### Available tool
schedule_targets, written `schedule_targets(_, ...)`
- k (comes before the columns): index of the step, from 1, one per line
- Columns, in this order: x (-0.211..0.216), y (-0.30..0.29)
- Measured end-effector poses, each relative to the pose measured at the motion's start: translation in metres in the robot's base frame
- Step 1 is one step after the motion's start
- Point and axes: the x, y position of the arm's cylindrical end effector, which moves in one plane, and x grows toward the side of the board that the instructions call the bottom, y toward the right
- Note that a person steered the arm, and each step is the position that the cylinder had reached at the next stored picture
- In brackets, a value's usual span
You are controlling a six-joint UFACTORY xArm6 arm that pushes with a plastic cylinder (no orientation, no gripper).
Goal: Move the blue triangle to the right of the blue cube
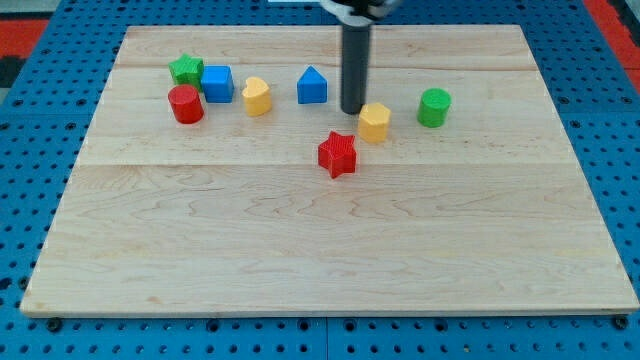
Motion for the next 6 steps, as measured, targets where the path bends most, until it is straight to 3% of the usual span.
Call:
schedule_targets(1, 0.017, 0.027)
schedule_targets(2, -0.024, -0.005)
schedule_targets(4, -0.062, -0.051)
schedule_targets(5, -0.064, -0.133)
schedule_targets(6, -0.026, -0.166)
